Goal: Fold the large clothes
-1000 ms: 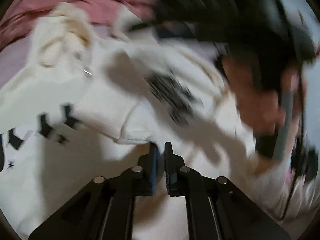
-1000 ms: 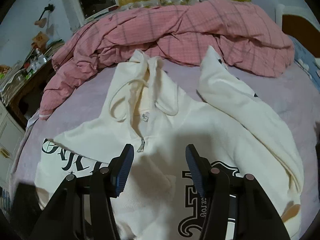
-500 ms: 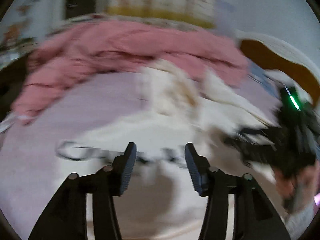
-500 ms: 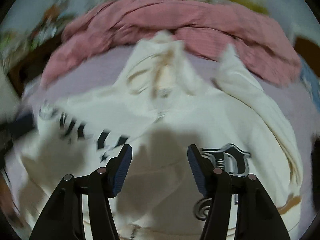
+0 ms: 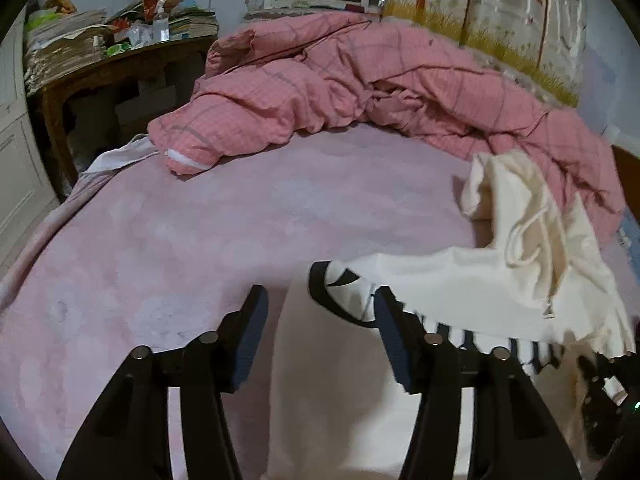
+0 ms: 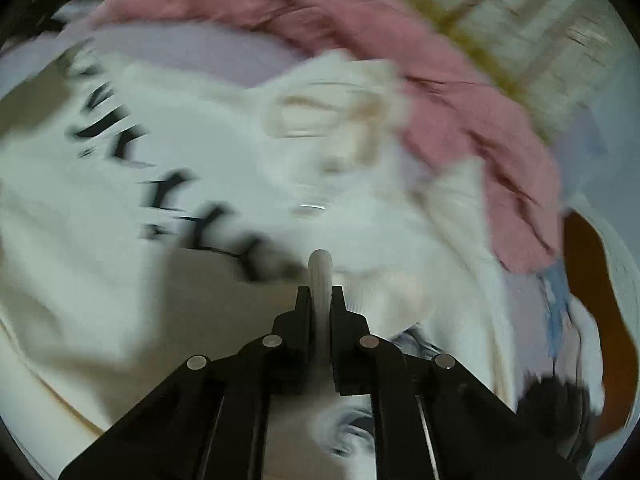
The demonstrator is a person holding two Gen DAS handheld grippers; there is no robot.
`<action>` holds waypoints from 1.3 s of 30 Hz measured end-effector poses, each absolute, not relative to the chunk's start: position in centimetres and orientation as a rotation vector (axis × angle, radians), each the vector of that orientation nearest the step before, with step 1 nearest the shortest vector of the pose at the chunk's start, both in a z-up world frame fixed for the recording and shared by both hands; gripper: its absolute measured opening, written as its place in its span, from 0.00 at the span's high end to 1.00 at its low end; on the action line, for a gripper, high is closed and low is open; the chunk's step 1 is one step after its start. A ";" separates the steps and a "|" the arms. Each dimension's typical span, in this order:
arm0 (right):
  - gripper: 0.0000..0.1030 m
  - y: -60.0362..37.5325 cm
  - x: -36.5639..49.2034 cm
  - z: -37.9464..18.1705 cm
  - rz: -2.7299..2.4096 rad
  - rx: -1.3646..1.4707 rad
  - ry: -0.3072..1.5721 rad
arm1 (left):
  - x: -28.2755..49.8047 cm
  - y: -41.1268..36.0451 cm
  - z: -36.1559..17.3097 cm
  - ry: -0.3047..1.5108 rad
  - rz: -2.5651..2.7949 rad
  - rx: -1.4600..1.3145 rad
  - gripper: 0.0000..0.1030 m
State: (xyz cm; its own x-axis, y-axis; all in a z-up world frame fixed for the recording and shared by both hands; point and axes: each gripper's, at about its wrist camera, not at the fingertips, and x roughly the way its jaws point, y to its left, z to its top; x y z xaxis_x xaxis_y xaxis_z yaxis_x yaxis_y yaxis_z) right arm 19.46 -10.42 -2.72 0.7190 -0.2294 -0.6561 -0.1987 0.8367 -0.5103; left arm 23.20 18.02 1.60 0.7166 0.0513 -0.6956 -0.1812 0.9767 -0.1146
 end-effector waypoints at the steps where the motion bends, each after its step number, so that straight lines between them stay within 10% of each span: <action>1: 0.93 -12.7 18.4 -1.8 -0.063 -0.547 0.737 | 23.1 17.9 1.7 0.756 0.125 -0.184 0.40; 6: 0.91 -22.2 13.9 -0.9 -0.105 -0.254 0.836 | 23.2 17.1 1.7 0.764 0.134 -0.138 0.39; 12: 0.49 -29.8 11.2 -2.5 -0.044 0.072 0.934 | 23.9 16.6 0.8 0.814 0.141 -0.100 0.38; 20: 0.46 -33.3 13.3 -1.8 0.083 0.344 0.930 | 24.3 15.6 0.1 0.836 0.153 -0.035 0.35; 25: 0.97 -30.1 16.1 -3.5 0.049 0.162 1.005 | 24.5 16.0 -0.2 0.845 0.153 -0.052 0.35; 39: 0.98 -27.5 19.5 5.8 -0.121 -0.067 0.537 | 24.3 17.8 0.0 0.842 0.132 -0.141 0.37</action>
State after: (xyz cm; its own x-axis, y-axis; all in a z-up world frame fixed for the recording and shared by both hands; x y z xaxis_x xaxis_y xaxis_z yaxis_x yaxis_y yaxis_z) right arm 19.48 -27.46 5.75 0.8526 -0.1325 -0.5056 0.0975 0.9907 -0.0951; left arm 24.29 17.81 0.02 0.6586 0.0602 -0.7501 -0.1718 0.9825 -0.0719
